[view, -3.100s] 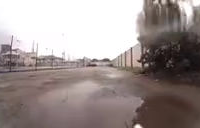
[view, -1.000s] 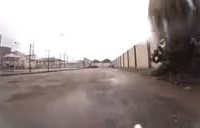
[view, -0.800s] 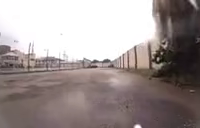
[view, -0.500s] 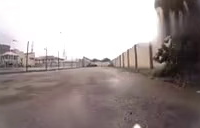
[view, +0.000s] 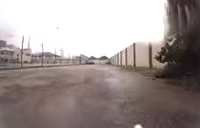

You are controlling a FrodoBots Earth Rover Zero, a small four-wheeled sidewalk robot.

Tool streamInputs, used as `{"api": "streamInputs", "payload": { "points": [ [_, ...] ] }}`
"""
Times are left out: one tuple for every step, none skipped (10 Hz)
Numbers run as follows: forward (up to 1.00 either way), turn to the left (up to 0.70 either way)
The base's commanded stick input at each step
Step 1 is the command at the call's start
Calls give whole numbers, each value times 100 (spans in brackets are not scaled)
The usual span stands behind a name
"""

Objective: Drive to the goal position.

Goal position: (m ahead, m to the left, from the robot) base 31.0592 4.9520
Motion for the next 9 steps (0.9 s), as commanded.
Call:
{"api": "streamInputs", "payload": {
  "points": [
    [70,-9],
    [70,2],
    [70,2],
    [70,2],
    [70,2],
    [70,2],
    [70,2],
    [70,2],
    [70,2]
  ]
}}
